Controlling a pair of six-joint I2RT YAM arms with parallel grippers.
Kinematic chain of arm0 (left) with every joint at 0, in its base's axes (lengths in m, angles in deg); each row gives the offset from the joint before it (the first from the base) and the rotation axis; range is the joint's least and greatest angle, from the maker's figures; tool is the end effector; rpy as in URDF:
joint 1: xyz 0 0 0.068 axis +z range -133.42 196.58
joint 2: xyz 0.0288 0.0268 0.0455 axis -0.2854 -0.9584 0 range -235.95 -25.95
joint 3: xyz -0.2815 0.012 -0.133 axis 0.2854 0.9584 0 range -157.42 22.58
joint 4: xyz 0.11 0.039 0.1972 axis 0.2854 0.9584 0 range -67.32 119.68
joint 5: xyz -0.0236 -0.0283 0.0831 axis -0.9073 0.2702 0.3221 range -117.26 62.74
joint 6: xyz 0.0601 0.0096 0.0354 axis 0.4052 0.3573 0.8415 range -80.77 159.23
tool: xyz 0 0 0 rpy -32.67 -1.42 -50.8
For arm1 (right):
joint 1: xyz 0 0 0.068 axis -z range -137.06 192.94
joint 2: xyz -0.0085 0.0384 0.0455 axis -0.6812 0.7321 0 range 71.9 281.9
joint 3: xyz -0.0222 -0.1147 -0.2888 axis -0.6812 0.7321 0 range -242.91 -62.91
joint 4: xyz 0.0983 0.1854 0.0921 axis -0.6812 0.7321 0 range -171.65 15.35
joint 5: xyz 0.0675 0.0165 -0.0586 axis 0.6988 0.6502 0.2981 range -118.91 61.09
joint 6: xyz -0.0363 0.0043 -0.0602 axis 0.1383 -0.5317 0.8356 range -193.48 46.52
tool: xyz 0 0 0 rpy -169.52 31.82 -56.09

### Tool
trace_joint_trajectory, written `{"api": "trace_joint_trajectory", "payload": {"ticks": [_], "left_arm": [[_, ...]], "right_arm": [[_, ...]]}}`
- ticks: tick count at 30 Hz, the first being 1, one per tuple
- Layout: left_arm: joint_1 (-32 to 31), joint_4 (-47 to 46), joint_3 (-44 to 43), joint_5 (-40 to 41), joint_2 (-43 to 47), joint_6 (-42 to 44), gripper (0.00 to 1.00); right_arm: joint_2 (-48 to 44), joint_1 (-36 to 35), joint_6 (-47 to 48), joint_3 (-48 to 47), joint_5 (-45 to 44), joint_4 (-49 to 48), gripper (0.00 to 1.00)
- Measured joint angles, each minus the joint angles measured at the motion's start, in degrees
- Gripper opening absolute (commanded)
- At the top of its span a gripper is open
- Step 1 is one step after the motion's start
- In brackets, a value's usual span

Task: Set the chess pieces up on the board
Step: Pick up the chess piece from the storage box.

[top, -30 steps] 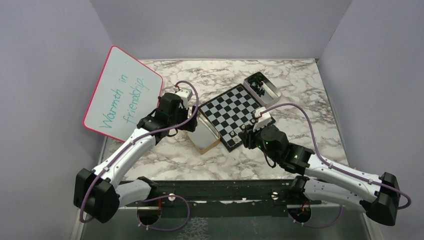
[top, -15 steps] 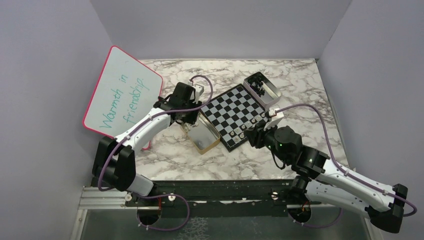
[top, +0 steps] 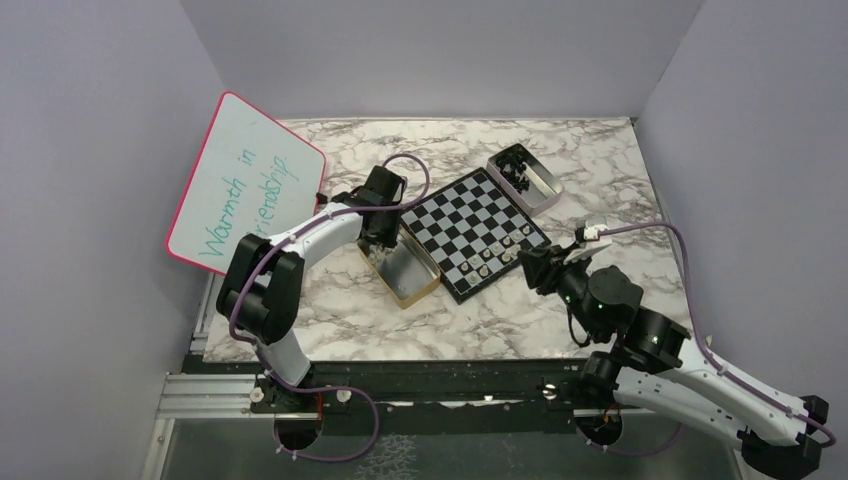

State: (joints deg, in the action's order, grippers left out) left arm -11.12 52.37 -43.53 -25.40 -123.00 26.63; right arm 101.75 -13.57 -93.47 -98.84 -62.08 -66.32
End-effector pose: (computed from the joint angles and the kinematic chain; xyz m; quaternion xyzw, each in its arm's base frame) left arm 0.2955 -0.1531 0.2438 0.1230 0.9594 -0.0726 0.2434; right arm 0.0703 0.0491 0.3269 -0.0531 0.7513 0.2136 0.6222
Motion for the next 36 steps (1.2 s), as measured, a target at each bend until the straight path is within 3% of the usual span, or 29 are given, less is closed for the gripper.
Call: {"api": "trace_joint_trajectory", "payload": {"ticks": [31,36], "left_arm": [[0.00,-3.13,0.02,3.72,-4.57,-6.51,0.19],[0.00,-3.45,0.02,3.67,-4.96,-6.88,0.14]], "right_arm": [[0.39,0.00,-2.19,0.87,-0.85,1.40,0.36],[0.00,0.00,-2.56,1.33,-0.83,1.44,0.36]]}}
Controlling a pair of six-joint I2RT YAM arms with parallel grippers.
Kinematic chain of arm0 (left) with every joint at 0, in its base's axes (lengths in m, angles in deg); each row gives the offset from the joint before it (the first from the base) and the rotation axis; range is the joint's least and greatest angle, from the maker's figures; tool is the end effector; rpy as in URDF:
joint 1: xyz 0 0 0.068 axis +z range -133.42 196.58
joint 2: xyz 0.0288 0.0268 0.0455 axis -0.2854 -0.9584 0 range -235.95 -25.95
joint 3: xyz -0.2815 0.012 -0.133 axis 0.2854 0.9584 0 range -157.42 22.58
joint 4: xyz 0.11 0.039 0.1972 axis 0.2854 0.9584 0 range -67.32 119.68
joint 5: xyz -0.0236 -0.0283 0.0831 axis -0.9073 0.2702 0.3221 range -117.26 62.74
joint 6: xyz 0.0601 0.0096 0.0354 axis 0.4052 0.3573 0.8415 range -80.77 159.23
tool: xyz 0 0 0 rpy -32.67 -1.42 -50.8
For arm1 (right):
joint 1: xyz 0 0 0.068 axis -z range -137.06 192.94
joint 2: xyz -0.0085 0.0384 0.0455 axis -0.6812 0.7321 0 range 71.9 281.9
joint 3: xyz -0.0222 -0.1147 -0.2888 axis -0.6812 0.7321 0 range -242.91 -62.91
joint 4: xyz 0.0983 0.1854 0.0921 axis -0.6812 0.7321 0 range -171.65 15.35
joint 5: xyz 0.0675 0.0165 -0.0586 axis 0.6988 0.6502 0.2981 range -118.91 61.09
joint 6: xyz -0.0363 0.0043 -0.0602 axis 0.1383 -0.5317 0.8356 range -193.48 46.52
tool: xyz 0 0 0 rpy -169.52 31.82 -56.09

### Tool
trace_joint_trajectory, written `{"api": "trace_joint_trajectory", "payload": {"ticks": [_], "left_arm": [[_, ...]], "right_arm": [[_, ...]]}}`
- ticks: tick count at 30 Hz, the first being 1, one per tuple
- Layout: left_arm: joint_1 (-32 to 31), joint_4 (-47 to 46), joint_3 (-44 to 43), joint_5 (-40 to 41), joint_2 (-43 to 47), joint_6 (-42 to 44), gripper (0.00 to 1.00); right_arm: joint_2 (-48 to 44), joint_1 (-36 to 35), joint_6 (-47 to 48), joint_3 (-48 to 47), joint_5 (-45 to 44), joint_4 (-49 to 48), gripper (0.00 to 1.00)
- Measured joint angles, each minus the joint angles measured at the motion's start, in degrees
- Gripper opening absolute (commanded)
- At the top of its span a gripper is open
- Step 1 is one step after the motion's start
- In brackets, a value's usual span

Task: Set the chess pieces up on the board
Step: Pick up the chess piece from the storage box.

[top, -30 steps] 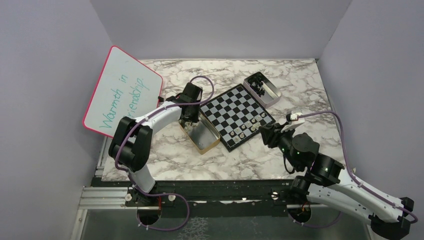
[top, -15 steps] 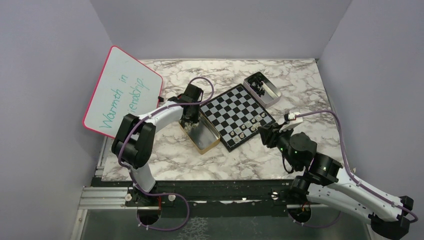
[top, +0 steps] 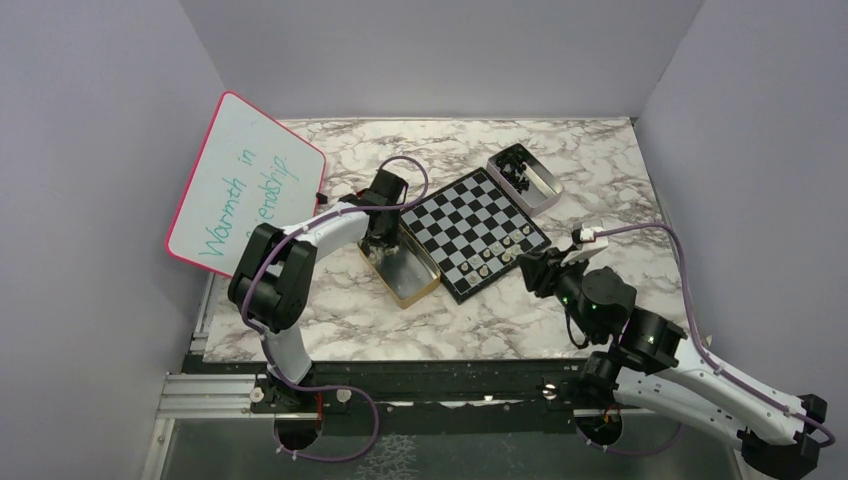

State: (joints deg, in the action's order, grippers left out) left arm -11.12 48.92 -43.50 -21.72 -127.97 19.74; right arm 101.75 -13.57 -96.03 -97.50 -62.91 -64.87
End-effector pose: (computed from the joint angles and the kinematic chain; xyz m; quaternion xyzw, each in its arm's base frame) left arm 0.3123 -0.1578 0.2197 0.0578 0.9679 -0.0531 0.2388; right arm 0.0711 0.0489 0.3164 -0.0411 0.7647 0.2076 0.6087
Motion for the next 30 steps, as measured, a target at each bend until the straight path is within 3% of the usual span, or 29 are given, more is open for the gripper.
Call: {"api": "trace_joint_trajectory", "payload": {"ticks": [10,19,28,30], "left_arm": [[0.00,-0.74,0.59,-2.25,0.46,0.00,0.02],[0.00,-0.02,2.40,-4.70,3.23,-0.04,0.01],[0.00,0.28,3.63,-7.06,10.14,-1.49,0.01],[0.00,0.00,4.00,-11.39,15.80,-4.07,0.02]], "right_arm": [[1.49,0.00,-0.70,0.20,0.04,0.02,0.36],[2.14,0.00,-3.30,1.01,1.53,-0.39,0.36],[7.06,0.00,-7.63,2.01,4.28,-3.28,0.36],[10.71,0.00,-12.04,2.05,7.76,-8.66,0.37]]}}
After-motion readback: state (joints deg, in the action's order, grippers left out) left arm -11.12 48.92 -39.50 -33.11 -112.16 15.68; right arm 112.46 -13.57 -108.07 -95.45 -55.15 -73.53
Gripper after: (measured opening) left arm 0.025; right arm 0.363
